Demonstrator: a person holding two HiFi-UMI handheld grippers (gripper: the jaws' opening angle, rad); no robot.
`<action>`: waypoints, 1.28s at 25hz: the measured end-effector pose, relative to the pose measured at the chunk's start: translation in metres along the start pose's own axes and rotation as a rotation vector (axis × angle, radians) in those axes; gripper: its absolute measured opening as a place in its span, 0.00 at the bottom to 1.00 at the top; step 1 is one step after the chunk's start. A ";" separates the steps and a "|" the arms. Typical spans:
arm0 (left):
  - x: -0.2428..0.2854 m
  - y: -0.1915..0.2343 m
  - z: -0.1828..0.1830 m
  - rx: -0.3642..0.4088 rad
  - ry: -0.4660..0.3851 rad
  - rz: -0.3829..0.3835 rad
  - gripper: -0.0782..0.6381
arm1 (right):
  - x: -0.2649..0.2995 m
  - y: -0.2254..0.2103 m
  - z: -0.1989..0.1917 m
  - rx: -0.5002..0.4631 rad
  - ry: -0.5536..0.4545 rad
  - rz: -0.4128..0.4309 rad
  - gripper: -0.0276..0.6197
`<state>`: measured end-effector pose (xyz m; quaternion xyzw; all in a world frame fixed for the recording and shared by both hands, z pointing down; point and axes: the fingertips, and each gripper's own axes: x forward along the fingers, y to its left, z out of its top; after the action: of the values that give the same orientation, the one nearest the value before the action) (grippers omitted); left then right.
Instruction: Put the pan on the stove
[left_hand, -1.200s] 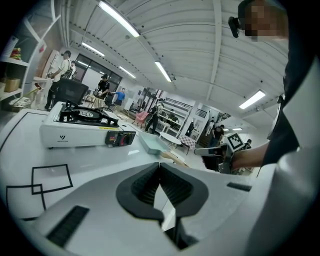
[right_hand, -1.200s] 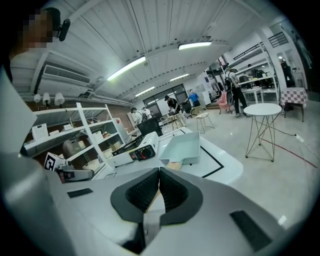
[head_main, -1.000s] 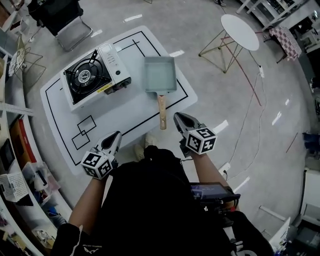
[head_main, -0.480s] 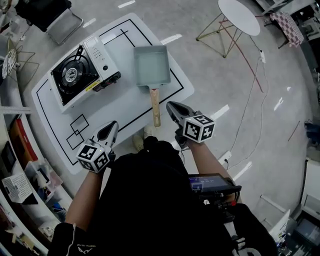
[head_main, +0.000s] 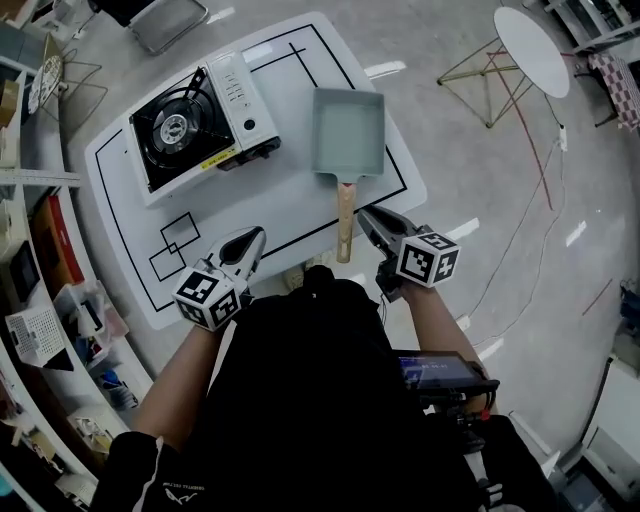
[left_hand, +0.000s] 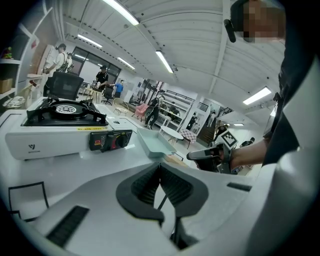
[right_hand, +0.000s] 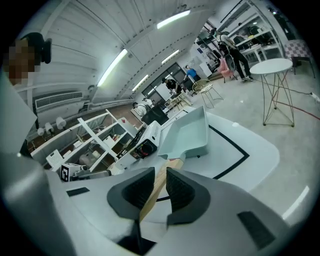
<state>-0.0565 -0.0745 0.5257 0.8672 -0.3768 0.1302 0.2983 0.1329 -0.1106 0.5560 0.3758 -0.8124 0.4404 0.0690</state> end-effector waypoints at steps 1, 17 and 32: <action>0.001 0.001 0.000 -0.005 0.001 0.002 0.12 | 0.003 -0.001 -0.002 0.014 0.016 0.002 0.19; 0.009 0.011 0.000 -0.029 0.018 0.022 0.12 | 0.038 -0.004 -0.026 0.382 0.171 0.148 0.38; 0.016 0.023 0.015 -0.030 0.008 0.055 0.12 | 0.061 0.002 -0.030 0.461 0.232 0.233 0.32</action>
<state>-0.0625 -0.1052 0.5305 0.8513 -0.4013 0.1361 0.3093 0.0817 -0.1201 0.5995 0.2327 -0.7152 0.6587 0.0229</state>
